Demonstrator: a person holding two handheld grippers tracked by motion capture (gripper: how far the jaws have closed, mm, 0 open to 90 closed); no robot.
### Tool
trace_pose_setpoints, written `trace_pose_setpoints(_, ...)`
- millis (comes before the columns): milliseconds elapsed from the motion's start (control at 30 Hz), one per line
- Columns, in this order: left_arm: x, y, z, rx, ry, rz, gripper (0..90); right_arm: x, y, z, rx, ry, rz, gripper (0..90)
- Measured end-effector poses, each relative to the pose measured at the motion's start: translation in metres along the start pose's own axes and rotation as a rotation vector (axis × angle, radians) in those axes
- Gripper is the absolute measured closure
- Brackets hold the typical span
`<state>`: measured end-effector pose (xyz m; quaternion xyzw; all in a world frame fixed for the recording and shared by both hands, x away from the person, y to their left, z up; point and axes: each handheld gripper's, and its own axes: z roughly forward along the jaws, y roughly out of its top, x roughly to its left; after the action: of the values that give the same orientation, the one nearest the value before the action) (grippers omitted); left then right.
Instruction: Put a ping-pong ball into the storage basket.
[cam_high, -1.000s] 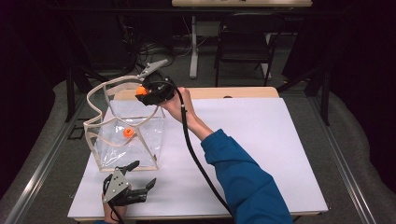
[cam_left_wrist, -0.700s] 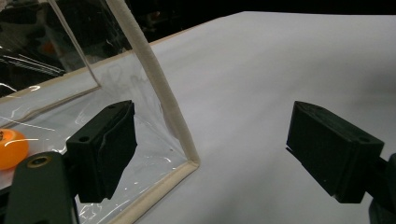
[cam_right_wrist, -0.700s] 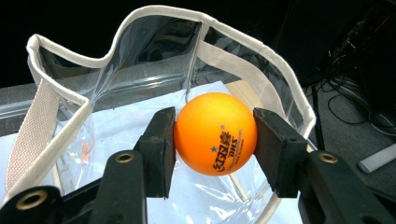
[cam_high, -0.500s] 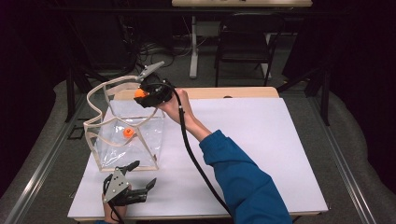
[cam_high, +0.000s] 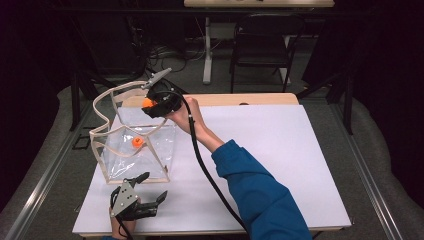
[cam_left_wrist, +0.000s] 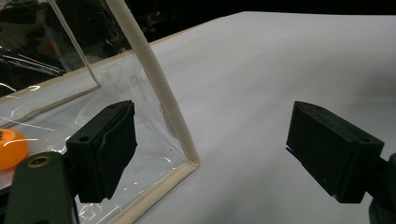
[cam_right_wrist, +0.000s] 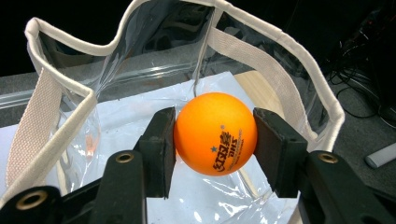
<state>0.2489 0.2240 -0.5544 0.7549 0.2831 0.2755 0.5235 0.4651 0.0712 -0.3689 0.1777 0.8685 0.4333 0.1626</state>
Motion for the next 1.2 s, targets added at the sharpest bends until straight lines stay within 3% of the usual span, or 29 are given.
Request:
trace_pose_setpoints(1100,-0.001,0.0,0.0,-0.003,0.0,0.0,15.8,0.008,0.0,0.012,0.047,0.033,-0.007,50.2)
trace_pose_setpoints(1200,0.0,0.0,0.0,-0.005,0.0,-0.001,15.8,0.008,0.0,0.012,0.052,0.031,-0.005,36.5)
